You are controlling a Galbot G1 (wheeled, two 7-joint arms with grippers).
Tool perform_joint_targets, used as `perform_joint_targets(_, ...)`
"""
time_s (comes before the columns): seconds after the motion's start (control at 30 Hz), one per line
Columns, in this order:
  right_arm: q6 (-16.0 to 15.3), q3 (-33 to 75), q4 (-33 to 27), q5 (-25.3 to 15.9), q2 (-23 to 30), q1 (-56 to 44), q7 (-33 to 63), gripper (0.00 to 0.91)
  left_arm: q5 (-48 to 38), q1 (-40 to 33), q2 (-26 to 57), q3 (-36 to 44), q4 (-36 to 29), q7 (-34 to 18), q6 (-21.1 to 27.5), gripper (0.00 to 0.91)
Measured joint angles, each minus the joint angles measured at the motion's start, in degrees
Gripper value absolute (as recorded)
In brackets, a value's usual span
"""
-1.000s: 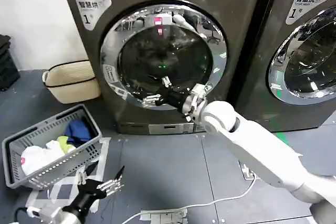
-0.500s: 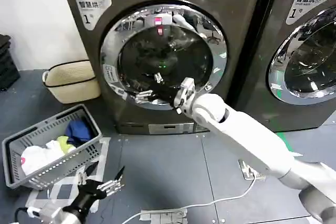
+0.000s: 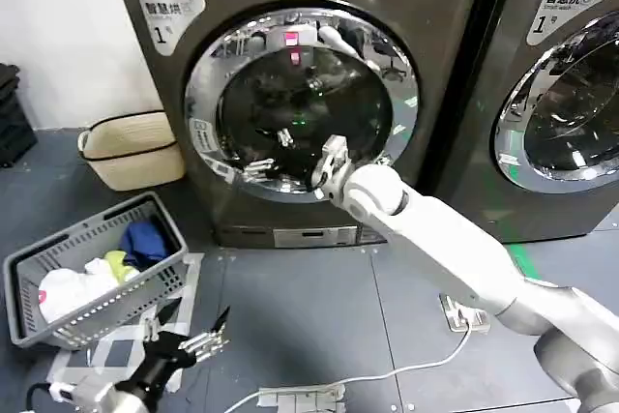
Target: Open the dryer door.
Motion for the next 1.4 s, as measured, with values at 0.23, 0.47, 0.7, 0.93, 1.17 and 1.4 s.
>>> perform_joint_targets(0.23, 0.28, -0.87, -3.22, 0.09, 1.55, 1.52, -0.68, 0.907, -0.02, 0.16, -0.03, 0.0, -0.23, 0.01, 0.04, 0.907)
perform_joint_targets(0.47, 0.53, -1.39, -6.57, 0.04, 2.9, 2.41, -1.62, 0.907, -0.05, 0.34, -0.1, 0.05, -0.51, 0.01, 0.08, 0.907)
perform_joint_targets(0.7, 0.85, -2.14, -8.97, -0.08, 4.3, 3.4, -2.75, 0.907, -0.04, 0.51, -0.2, 0.17, -0.58, 0.01, 0.07, 0.907)
perform_joint_targets(0.93, 0.93, -2.82, -11.07, -0.12, 5.89, 4.15, -3.64, 0.907, -0.03, 0.67, -0.23, 0.2, -0.74, 0.0, 0.07, 0.907)
perform_joint_targets(1.17, 1.34, -2.91, -13.56, -0.38, 7.67, 4.85, -5.11, 0.907, -0.03, 0.7, -0.21, 0.3, -0.91, 0.0, 0.07, 0.907)
perform_joint_targets(1.4, 1.95, -2.85, -16.39, -1.48, 9.25, 5.82, -6.77, 0.907, -0.06, 0.73, -0.22, 0.36, -0.98, 0.0, 0.07, 0.907)
